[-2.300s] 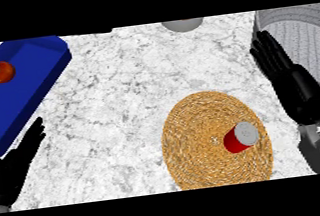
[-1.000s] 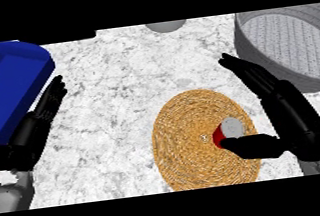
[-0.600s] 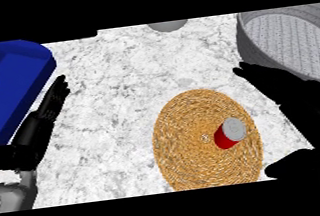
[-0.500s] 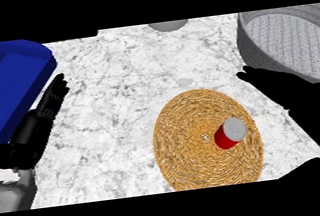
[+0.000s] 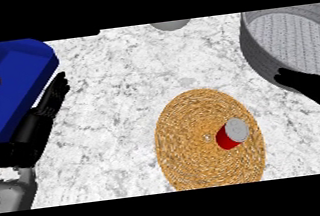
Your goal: Pick the can from the placemat and place it in the basket
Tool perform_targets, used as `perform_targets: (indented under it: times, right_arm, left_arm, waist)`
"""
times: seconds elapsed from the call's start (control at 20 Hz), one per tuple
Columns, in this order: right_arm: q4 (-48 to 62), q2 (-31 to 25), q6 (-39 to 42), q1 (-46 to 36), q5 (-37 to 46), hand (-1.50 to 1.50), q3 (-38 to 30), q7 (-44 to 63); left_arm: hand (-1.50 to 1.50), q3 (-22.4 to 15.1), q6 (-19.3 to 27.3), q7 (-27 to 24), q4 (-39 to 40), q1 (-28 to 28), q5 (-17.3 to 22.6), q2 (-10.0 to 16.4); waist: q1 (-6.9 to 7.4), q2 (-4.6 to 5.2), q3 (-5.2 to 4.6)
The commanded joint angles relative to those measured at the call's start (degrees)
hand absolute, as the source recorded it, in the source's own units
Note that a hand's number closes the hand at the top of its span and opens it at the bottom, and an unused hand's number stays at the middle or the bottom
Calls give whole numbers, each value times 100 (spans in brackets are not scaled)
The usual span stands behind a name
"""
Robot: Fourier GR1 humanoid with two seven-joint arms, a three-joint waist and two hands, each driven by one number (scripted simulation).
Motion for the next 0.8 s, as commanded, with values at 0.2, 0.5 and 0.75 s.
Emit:
perform_targets:
  times: [0.2, 0.5, 0.75]
  right_arm:
    - [-317, 188, 207, 706, 263, -150, -396, 230]
    - [532, 1097, 90, 1129, 1895, -150, 185, -1117]
    - [1369, 1580, -241, 1312, 3021, -150, 590, -2127]
  left_arm:
    - [0, 225, -149, -26, 134, -122, -169, -232]
    - [0, 487, -427, 397, 56, -299, -26, -187]
    - [0, 275, -362, 128, -262, 222, -352, -440]
  waist:
    - [14, 15, 6]
    - [62, 27, 10]
    - [80, 25, 9]
